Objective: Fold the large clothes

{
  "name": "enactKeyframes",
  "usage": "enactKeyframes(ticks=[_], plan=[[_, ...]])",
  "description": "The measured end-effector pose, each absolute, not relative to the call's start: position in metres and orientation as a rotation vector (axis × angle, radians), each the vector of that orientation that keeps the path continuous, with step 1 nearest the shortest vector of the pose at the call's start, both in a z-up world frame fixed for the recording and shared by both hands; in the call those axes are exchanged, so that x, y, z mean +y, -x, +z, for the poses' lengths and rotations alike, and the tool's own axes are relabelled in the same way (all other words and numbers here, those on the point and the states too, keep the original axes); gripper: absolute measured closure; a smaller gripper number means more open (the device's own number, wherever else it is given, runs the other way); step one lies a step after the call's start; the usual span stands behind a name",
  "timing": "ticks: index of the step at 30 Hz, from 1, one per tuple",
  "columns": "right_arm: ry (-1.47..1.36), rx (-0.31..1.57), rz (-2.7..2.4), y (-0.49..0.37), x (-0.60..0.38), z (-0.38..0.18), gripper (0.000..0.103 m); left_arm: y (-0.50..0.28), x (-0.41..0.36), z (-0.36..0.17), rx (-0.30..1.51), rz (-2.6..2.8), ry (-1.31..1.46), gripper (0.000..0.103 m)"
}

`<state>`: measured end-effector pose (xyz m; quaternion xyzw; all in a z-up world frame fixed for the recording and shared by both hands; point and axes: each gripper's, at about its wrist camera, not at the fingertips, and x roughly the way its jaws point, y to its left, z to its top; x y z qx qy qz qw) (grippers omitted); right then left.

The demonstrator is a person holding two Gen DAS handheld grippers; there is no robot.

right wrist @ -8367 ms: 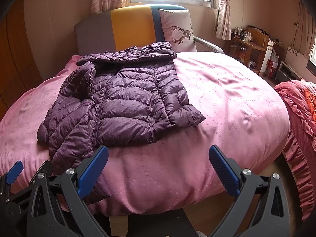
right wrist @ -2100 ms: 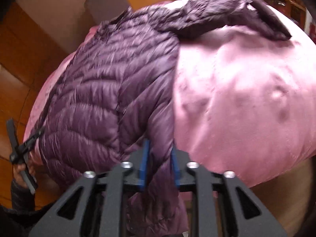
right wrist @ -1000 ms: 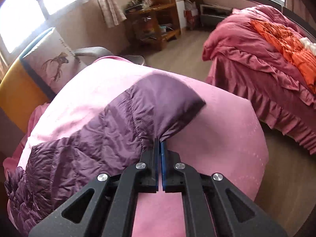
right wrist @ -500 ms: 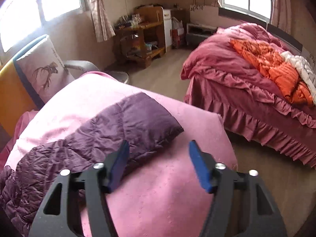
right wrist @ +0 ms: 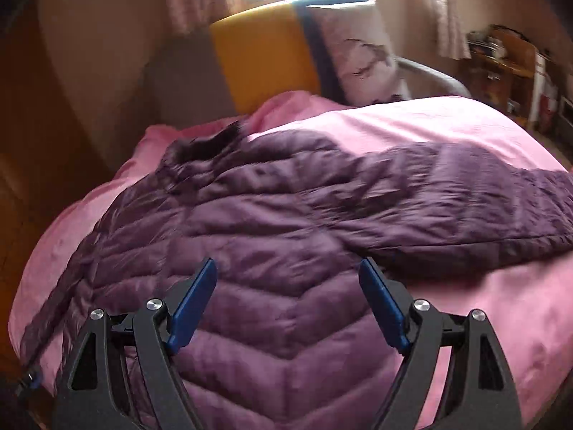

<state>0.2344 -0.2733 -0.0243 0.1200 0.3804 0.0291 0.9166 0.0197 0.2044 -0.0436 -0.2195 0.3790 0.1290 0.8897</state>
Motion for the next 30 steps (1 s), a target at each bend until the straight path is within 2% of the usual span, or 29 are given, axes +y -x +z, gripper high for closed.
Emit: enactKeyframes(ticks=[2,7,12,13,14,15,16,17,20,22,25,27,30], plan=[[-0.155,0.801,0.119,-0.237,-0.227,-0.038,0.022,0.000,0.254,-0.035,0.740,0.458,0.502,0.022],[0.017,0.831,0.157,-0.237,-0.174,-0.073,0.020,0.031,0.371,-0.040,0.690,0.700,0.749,0.021],[-0.021,0.849,0.154,-0.243,-0.180,-0.085,0.015,0.014,0.423,-0.060,0.727,0.626,0.899,0.021],[-0.025,0.855,0.153,-0.244,-0.182,-0.086,0.014,0.005,0.427,-0.068,0.755,0.606,0.910,0.034],[-0.025,0.859,0.151,-0.245,-0.183,-0.087,0.014,0.000,0.430,-0.073,0.767,0.587,0.921,0.060],[-0.022,0.862,0.149,-0.245,-0.184,-0.086,0.013,-0.007,0.430,-0.076,0.782,0.563,0.911,0.065],[-0.019,0.864,0.147,-0.245,-0.184,-0.086,0.013,-0.014,0.428,-0.072,0.776,0.561,0.868,0.086],[-0.019,0.865,0.147,-0.246,-0.184,-0.086,0.013,-0.017,0.424,-0.063,0.753,0.539,0.820,0.095],[-0.025,0.866,0.149,-0.246,-0.184,-0.087,0.013,-0.016,0.407,-0.016,0.628,0.542,0.645,0.095],[-0.019,0.865,0.141,-0.247,-0.184,-0.089,0.013,-0.018,0.396,0.000,0.614,0.599,0.482,0.095],[0.008,0.863,0.128,-0.248,-0.180,-0.091,0.012,-0.041,0.390,-0.031,0.765,0.686,0.289,0.095],[0.016,0.866,0.126,-0.250,-0.181,-0.091,0.012,-0.050,0.392,-0.068,0.884,0.715,0.256,0.095],[0.018,0.869,0.127,-0.251,-0.184,-0.093,0.012,-0.044,0.376,-0.076,0.869,0.761,0.168,0.095]])
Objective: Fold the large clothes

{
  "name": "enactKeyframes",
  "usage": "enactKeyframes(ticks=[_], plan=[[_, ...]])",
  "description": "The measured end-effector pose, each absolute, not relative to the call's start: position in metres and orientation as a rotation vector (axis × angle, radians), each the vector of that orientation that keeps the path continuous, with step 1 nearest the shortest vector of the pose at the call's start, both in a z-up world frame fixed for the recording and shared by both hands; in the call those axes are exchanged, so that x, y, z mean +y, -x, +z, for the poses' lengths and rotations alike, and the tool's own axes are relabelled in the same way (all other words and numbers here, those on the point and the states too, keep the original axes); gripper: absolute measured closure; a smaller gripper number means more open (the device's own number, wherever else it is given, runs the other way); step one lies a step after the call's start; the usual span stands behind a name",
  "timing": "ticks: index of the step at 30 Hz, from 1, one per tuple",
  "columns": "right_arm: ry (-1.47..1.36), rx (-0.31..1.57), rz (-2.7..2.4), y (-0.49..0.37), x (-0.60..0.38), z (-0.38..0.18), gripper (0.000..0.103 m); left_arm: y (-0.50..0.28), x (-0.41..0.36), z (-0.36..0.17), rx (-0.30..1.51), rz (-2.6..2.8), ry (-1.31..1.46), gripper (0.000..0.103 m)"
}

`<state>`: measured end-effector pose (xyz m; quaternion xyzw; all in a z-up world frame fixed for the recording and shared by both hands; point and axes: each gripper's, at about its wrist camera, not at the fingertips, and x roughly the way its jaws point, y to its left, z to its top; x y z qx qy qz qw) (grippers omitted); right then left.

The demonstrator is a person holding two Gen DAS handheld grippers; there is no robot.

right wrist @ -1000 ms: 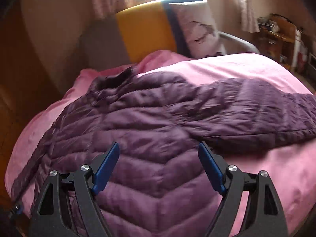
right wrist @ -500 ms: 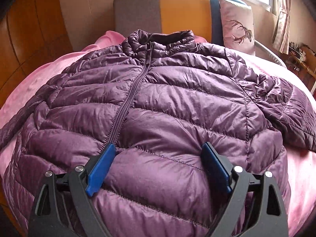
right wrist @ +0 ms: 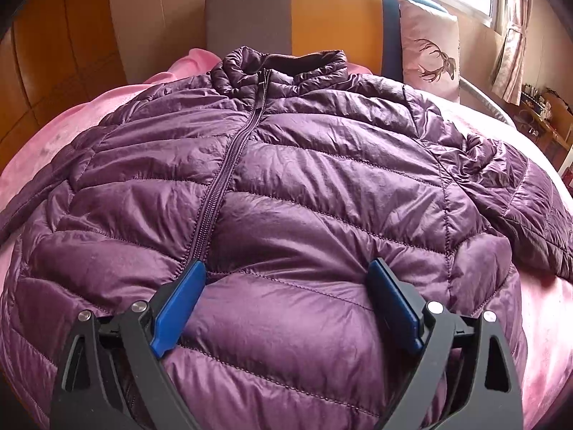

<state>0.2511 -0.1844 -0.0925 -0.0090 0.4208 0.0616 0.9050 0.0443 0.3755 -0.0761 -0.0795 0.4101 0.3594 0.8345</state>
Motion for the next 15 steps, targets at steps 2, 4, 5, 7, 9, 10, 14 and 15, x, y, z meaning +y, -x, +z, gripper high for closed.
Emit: enactKeyframes(ticks=[2,4,5,7,9,10,14,15], plan=[[0.014,0.872,0.131,-0.253,-0.188,-0.094,0.011,-0.040,0.374,-0.073,0.859,0.768,0.209,0.090],[0.008,0.874,0.136,-0.253,-0.190,-0.094,0.011,-0.034,0.381,-0.063,0.848,0.797,0.268,0.070],[0.004,0.873,0.139,-0.253,-0.191,-0.094,0.011,-0.031,0.384,-0.055,0.832,0.821,0.288,0.051],[-0.001,0.871,0.143,-0.253,-0.192,-0.094,0.011,-0.016,0.380,-0.034,0.726,0.841,0.330,0.028],[-0.008,0.868,0.148,-0.250,-0.192,-0.094,0.010,-0.011,0.362,-0.014,0.645,0.776,0.360,0.028],[-0.014,0.868,0.151,-0.250,-0.193,-0.093,0.010,-0.016,0.350,-0.006,0.635,0.728,0.362,0.027],[-0.092,0.865,0.179,-0.245,-0.206,-0.085,0.010,-0.044,0.274,0.006,0.627,0.453,0.342,0.028],[-0.134,0.859,0.183,-0.241,-0.214,-0.083,0.011,-0.057,0.245,0.006,0.634,0.361,0.313,0.027]])
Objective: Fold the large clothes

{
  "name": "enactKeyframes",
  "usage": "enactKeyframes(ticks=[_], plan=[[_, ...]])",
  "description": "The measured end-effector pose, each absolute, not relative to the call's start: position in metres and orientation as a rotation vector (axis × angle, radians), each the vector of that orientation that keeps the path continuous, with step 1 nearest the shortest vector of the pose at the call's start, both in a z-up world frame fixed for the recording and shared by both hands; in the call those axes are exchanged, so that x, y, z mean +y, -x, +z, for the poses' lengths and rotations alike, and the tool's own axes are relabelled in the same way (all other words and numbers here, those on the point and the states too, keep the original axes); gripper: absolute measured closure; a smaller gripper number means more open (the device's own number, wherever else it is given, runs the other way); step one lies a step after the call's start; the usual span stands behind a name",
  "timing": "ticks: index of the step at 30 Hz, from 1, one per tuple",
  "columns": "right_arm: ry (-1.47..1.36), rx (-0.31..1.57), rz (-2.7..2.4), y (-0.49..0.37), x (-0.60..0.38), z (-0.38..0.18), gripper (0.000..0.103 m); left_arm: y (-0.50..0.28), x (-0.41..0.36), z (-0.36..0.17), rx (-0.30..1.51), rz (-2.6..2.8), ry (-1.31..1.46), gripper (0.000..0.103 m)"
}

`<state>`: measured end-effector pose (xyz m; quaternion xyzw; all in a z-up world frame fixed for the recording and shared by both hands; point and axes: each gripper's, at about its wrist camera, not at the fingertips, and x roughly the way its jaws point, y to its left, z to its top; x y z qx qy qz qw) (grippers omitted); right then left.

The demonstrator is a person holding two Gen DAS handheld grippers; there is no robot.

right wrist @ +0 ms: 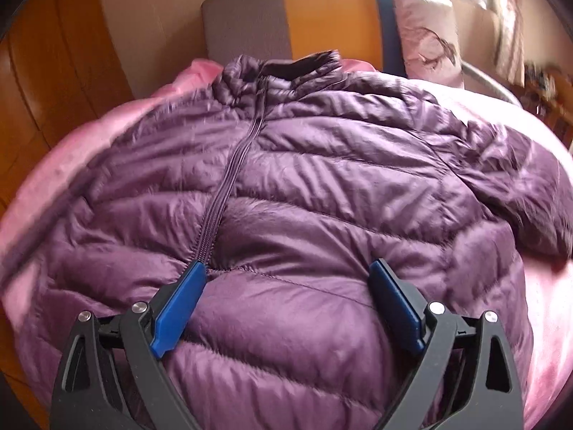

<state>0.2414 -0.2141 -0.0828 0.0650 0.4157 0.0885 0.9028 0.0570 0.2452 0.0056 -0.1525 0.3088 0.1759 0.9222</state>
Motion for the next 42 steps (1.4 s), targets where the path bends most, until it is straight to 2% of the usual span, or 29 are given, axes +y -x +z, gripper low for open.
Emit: enactKeyframes(ticks=[4,9,15,20,22,23,24,25,26,29,32,42], plan=[[-0.319,0.839,0.115,-0.224,-0.272,-0.073,0.015,-0.097,0.146,-0.012,0.686,0.067,0.256,0.028],[-0.604,0.758,-0.108,-0.193,-0.391,-0.062,0.017,-0.124,0.046,-0.036,0.732,-0.135,0.100,0.028],[-0.943,0.660,-0.359,-0.158,-0.534,-0.079,0.034,-0.130,0.020,-0.073,0.853,-0.186,0.108,0.028],[-1.082,0.570,-0.457,-0.156,-0.596,-0.075,0.034,-0.131,0.022,-0.083,0.861,-0.194,0.129,0.028],[-1.119,0.560,-0.487,-0.162,-0.613,-0.075,0.038,-0.133,0.018,-0.085,0.863,-0.187,0.114,0.028],[-1.122,0.570,-0.505,-0.164,-0.620,-0.075,0.054,-0.133,0.017,-0.086,0.863,-0.183,0.106,0.028],[-1.119,0.586,-0.521,-0.166,-0.625,-0.075,0.081,-0.134,0.016,-0.086,0.862,-0.181,0.103,0.028],[-1.109,0.608,-0.536,-0.167,-0.629,-0.075,0.093,-0.135,0.017,-0.085,0.862,-0.180,0.103,0.028],[-1.092,0.619,-0.552,-0.166,-0.631,-0.073,0.097,-0.135,0.018,-0.086,0.861,-0.177,0.107,0.028],[-0.971,0.630,-0.613,-0.152,-0.626,-0.063,0.099,-0.134,0.019,-0.087,0.861,-0.159,0.113,0.028],[-0.861,0.683,-0.671,-0.143,-0.613,-0.076,0.101,-0.134,0.016,-0.089,0.860,-0.139,0.102,0.028],[-0.634,0.773,-0.715,-0.178,-0.597,-0.078,0.099,-0.124,0.051,-0.067,0.834,-0.133,0.187,0.028]])
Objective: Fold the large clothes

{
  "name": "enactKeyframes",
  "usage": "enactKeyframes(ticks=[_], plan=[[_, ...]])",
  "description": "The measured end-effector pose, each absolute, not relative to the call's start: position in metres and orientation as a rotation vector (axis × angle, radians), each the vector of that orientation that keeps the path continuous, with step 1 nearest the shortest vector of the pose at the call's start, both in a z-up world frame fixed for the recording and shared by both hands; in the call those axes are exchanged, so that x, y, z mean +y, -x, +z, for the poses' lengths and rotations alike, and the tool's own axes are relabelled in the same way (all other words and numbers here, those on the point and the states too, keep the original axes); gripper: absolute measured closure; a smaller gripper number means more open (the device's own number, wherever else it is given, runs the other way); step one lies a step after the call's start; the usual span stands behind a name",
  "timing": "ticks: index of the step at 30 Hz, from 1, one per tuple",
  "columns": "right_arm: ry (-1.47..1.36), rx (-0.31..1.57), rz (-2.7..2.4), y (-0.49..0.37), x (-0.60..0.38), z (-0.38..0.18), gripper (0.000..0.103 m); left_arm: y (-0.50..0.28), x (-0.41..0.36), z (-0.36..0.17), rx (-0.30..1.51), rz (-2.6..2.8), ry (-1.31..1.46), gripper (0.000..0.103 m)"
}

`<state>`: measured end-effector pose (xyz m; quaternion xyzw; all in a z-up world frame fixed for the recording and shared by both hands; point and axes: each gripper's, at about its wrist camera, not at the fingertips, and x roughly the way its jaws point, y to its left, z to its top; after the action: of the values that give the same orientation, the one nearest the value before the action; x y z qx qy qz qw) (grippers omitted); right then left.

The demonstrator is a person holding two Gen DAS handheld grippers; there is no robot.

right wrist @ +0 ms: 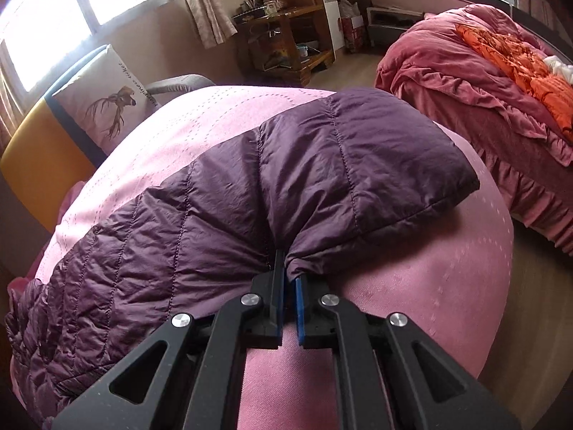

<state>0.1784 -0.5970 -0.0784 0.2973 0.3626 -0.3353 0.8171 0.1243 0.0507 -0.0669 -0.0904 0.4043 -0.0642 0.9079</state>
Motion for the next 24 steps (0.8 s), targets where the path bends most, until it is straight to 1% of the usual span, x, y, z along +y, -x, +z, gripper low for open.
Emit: enactKeyframes(ticks=[4,9,13,19,24], plan=[[-0.609,0.800,-0.730,-0.186,-0.597,-0.077,0.098,-0.108,0.079,-0.051,0.761,-0.032,0.148,0.028],[-0.616,0.802,-0.735,-0.192,-0.600,-0.072,0.099,-0.102,0.105,-0.071,0.850,0.023,0.140,0.028],[-0.583,0.748,-0.669,-0.198,-0.588,-0.044,0.099,-0.092,0.106,-0.072,0.830,0.060,0.146,0.028],[-0.450,0.708,-0.496,-0.227,-0.538,-0.004,0.099,-0.095,0.088,-0.062,0.817,0.050,0.111,0.028],[-0.329,0.736,-0.331,-0.259,-0.472,0.005,0.099,-0.098,0.080,-0.056,0.812,0.031,0.094,0.028]])
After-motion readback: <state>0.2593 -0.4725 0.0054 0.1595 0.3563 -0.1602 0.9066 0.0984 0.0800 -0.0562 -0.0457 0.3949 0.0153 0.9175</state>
